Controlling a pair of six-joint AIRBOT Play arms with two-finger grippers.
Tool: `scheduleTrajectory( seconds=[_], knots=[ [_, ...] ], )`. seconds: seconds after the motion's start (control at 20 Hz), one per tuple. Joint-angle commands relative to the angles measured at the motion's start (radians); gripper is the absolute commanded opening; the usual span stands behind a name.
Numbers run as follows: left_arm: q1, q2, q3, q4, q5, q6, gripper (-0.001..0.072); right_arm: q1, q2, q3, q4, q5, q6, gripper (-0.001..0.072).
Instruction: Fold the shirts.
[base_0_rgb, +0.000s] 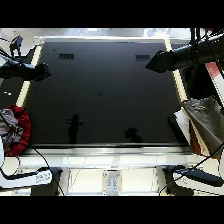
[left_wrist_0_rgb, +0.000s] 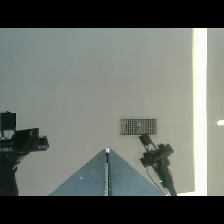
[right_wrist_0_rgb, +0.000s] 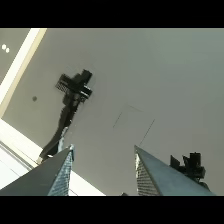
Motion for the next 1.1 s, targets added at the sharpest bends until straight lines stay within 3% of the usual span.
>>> scheduleTrajectory(
  seconds=[0.0,0.85,0.9,0.95,1.0,1.05],
  knots=[
    [-0.001,0.000,0.000,0.000,0.000,0.000,0.0013,0.001,-0.001,0.000,0.001,0.003,0.005,0.0430],
    [-0.001,-0.008,0.000,0.018,0.021,0.009,0.0024,0.001,-0.001,0.000,-0.003,0.000,0.003,0.0430],
    [0.005,-0.014,0.000,0.090,0.049,0.019,0.0075,0.001,-0.001,0.000,-0.004,-0.002,0.001,0.0430],
    [0.016,-0.015,0.000,0.202,0.073,0.018,0.0282,0.001,-0.001,0.000,-0.004,-0.003,0.002,0.0430],
    [0.032,-0.015,0.000,0.365,0.080,0.014,0.0576,0.001,-0.001,0.000,-0.004,-0.002,0.002,0.0430],
    [0.055,-0.016,0.000,0.558,0.067,-0.018,0.0647,0.001,-0.001,0.000,-0.004,-0.002,0.002,0.0430]
  ],
)
